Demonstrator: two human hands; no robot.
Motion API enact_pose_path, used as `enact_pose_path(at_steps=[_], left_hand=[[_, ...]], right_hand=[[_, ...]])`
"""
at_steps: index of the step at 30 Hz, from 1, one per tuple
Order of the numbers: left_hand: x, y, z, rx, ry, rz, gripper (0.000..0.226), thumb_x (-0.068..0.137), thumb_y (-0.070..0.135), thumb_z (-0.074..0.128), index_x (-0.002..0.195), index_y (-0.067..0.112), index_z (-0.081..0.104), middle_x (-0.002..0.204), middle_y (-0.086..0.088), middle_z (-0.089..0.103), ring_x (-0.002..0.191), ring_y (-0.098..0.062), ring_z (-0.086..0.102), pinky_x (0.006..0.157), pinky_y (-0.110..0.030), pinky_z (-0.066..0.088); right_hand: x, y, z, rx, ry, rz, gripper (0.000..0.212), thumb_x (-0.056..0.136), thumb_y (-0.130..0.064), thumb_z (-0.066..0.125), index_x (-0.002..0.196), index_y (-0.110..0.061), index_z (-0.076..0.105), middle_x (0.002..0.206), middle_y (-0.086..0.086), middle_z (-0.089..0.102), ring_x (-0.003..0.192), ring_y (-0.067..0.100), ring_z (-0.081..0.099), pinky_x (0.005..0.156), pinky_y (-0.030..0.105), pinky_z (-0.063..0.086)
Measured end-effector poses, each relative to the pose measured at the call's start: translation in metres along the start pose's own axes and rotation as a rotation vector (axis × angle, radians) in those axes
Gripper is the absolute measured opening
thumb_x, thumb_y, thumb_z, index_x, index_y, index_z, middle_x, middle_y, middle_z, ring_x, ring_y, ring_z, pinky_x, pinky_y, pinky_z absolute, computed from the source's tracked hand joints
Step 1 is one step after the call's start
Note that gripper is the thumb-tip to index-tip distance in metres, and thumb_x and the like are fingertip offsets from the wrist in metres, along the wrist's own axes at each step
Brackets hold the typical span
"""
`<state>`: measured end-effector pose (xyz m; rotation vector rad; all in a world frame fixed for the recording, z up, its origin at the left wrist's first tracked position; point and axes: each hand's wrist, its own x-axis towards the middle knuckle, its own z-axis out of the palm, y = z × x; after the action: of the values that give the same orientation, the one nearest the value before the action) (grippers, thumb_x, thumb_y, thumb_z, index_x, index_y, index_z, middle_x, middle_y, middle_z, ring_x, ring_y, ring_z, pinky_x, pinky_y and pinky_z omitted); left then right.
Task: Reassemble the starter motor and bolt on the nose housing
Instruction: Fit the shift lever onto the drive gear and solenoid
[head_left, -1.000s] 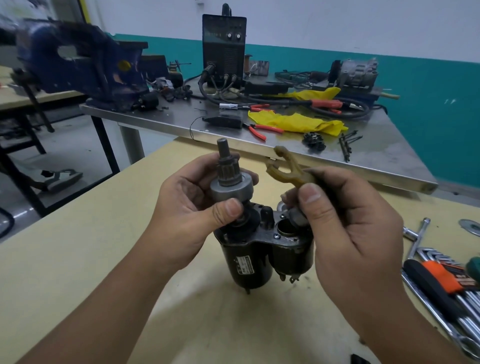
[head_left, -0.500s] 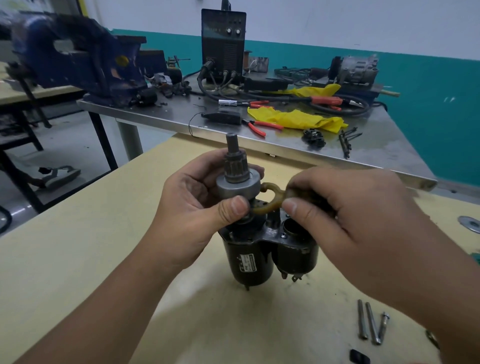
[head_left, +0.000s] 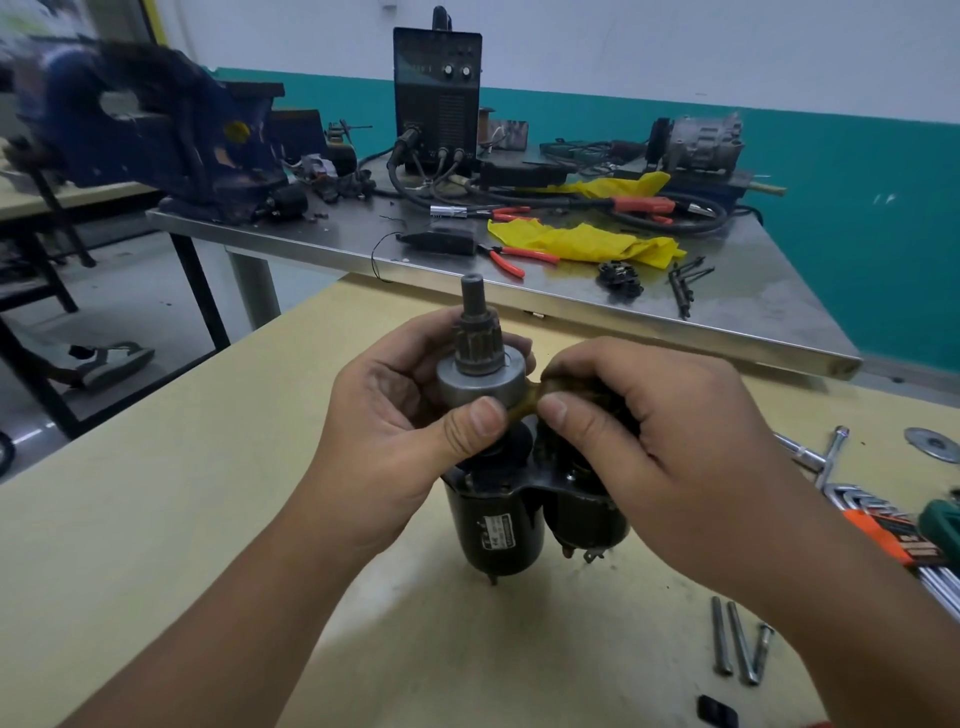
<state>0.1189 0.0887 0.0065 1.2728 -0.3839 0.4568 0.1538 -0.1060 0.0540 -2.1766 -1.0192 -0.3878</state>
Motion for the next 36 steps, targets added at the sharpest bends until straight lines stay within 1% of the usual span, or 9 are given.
enact_pose_path(at_steps=[6,10,14,18,21,24,27,31,36], left_hand=[[-0.002,0.001,0.003,0.105,-0.016,0.017,0.064,0.079,0.041,0.085,0.131,0.013,0.062,0.122,-0.012,0.071,0.118,-0.034,0.067,0.097,-0.04,0.055],[-0.003,0.0,0.003,0.198,0.013,0.03,0.06,0.075,0.021,0.084,0.13,0.016,0.062,0.117,-0.005,0.073,0.114,-0.028,0.07,0.092,-0.031,0.057],[-0.005,0.001,0.003,0.228,0.027,0.048,0.054,0.078,0.019,0.078,0.129,0.017,0.061,0.116,-0.001,0.075,0.114,-0.022,0.071,0.091,-0.026,0.057],[-0.005,0.001,0.001,0.208,0.024,0.037,0.053,0.079,0.019,0.076,0.13,0.017,0.061,0.118,-0.003,0.074,0.115,-0.024,0.07,0.092,-0.027,0.057],[-0.005,0.001,-0.001,0.205,0.029,0.025,0.055,0.08,0.021,0.076,0.132,0.016,0.06,0.118,-0.004,0.073,0.117,-0.026,0.068,0.092,-0.029,0.057],[-0.005,0.002,0.001,0.213,0.004,0.031,0.056,0.081,0.02,0.075,0.134,0.014,0.058,0.118,-0.001,0.073,0.116,-0.023,0.068,0.092,-0.027,0.057],[-0.005,0.004,0.006,0.225,-0.014,0.039,0.061,0.081,0.015,0.083,0.136,0.015,0.057,0.117,0.0,0.073,0.115,-0.02,0.069,0.092,-0.026,0.057],[-0.005,0.006,0.008,0.24,-0.005,0.05,0.06,0.081,0.014,0.076,0.137,0.016,0.056,0.119,-0.001,0.073,0.115,-0.018,0.069,0.092,-0.026,0.057],[-0.005,0.006,0.009,0.23,-0.01,0.036,0.061,0.084,0.013,0.08,0.139,0.018,0.055,0.119,0.0,0.073,0.115,-0.018,0.069,0.093,-0.027,0.057]], right_hand=[[0.001,-0.001,0.002,0.046,0.033,0.027,0.021,0.09,-0.037,0.059,0.104,-0.026,0.071,0.087,-0.02,0.067,0.087,0.003,0.061,0.07,0.018,0.046],[0.001,0.0,0.006,0.083,0.084,-0.005,0.021,0.089,-0.034,0.065,0.108,-0.026,0.067,0.093,-0.02,0.066,0.094,0.001,0.062,0.076,0.017,0.048],[-0.003,0.009,0.003,0.446,0.038,0.099,0.036,0.081,-0.03,0.075,0.114,-0.03,0.062,0.105,-0.008,0.071,0.106,0.012,0.07,0.09,0.033,0.059],[-0.013,0.018,-0.001,0.615,-0.059,0.16,0.04,0.079,-0.014,0.075,0.115,-0.029,0.064,0.11,-0.005,0.072,0.107,0.014,0.07,0.089,0.028,0.059],[-0.015,0.022,-0.011,0.447,-0.078,0.182,0.029,0.082,-0.037,0.082,0.107,-0.029,0.072,0.101,-0.005,0.073,0.098,0.015,0.071,0.084,0.033,0.06],[-0.012,0.019,-0.022,0.107,-0.017,0.121,0.032,0.07,-0.053,0.075,0.097,-0.036,0.076,0.091,-0.016,0.069,0.089,0.005,0.065,0.072,0.014,0.048],[-0.01,0.012,-0.027,-0.004,-0.033,0.15,0.041,0.067,-0.047,0.078,0.107,-0.042,0.076,0.087,-0.022,0.069,0.089,-0.003,0.061,0.064,0.01,0.043],[-0.005,0.009,-0.028,-0.126,-0.072,0.12,0.051,0.07,-0.036,0.081,0.12,-0.034,0.074,0.09,-0.029,0.064,0.09,-0.013,0.055,0.071,0.0,0.037],[-0.008,0.016,-0.025,0.084,-0.002,0.15,0.041,0.069,-0.024,0.086,0.107,-0.035,0.076,0.085,-0.018,0.073,0.085,0.001,0.067,0.072,0.017,0.052]])
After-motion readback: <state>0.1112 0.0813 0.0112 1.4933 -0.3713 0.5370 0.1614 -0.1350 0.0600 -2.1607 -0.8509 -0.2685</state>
